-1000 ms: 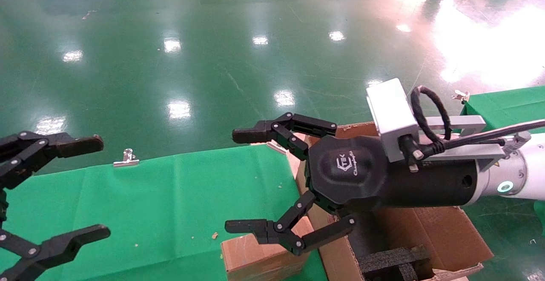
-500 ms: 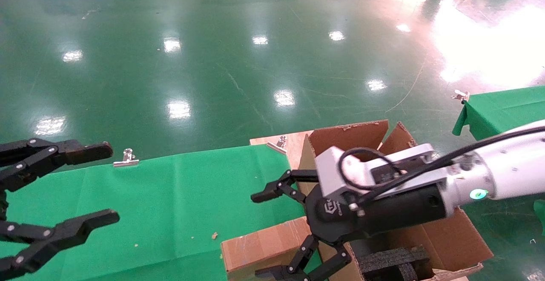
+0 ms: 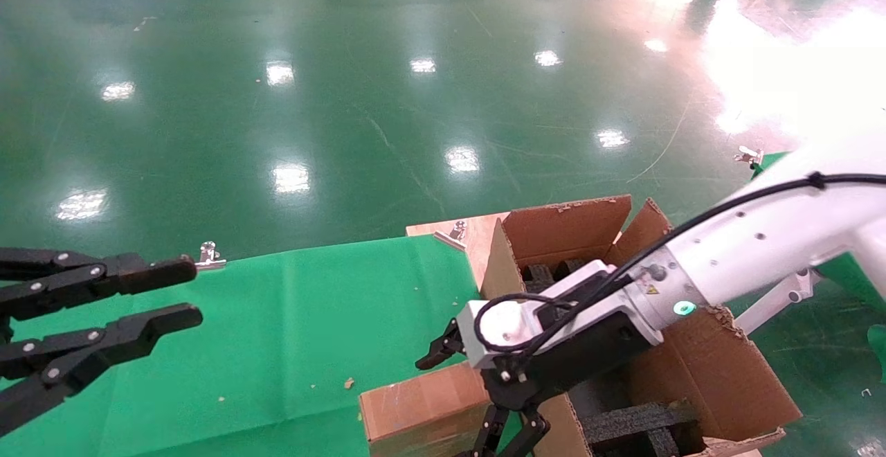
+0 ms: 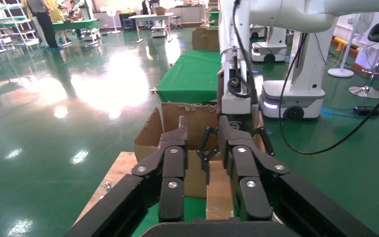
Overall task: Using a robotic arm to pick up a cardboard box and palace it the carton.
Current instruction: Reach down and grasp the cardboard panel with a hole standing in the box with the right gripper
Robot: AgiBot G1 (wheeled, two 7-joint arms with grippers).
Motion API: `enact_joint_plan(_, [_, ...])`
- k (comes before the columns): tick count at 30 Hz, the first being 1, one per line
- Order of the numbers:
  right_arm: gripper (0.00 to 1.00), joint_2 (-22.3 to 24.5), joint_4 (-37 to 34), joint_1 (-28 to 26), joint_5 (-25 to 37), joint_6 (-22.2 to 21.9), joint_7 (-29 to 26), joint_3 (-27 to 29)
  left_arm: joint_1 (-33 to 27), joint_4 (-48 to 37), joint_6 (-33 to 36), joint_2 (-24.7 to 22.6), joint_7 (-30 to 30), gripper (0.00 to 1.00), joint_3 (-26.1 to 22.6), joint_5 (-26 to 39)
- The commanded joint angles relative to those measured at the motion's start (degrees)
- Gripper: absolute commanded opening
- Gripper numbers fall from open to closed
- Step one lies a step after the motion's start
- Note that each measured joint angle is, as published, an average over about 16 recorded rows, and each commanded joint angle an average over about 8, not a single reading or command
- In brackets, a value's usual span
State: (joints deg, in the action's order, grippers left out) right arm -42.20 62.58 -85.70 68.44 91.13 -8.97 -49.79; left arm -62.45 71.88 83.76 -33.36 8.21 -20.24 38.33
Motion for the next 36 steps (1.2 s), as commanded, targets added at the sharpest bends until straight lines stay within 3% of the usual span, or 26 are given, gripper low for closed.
enact_joint_plan(1, [1.0, -1.0, -1.7, -1.67, 0.79, -0.05, 1.49, -2.56, 0.0, 0.0, 0.0, 0.0, 0.0, 0.0, 0.0, 0.0])
enact_joint_plan(18, [1.0, -11.77, -15.62, -12.69, 5.4, -0.26, 12.4, -18.18, 0.0, 0.0, 0.0, 0.0, 0.0, 0.02, -0.01, -0.01])
enact_joint_plan(24, [0.98, -14.76, -19.35, -14.68, 5.4, -0.23, 15.54, -22.68, 0.0, 0.0, -0.01, 0.01, -0.01, 0.76, -0.01, -0.01])
enact_joint_plan(26, [0.78, -15.4, -20.15, -15.07, 5.37, -0.26, 16.14, -23.7, 0.01, -0.01, -0.01, 0.01, -0.01, 0.99, -0.01, -0.01])
enact_joint_plan(32, [0.04, -15.84, -20.79, -15.42, 5.26, -0.32, 16.52, -24.46, 0.02, -0.02, -0.02, 0.01, -0.01, 1.0, 0.0, -0.02])
enact_joint_plan(33, [0.0, -15.78, -20.7, -15.38, 5.26, -0.32, 16.48, -24.36, 0.02, -0.02, -0.02, 0.01, -0.01, 1.0, 0.0, -0.02])
enact_joint_plan(36, [0.0, -15.6, -20.45, -15.23, 5.25, -0.31, 16.34, -24.06, 0.01, -0.02, -0.02, 0.01, -0.01, 1.0, 0.0, -0.02])
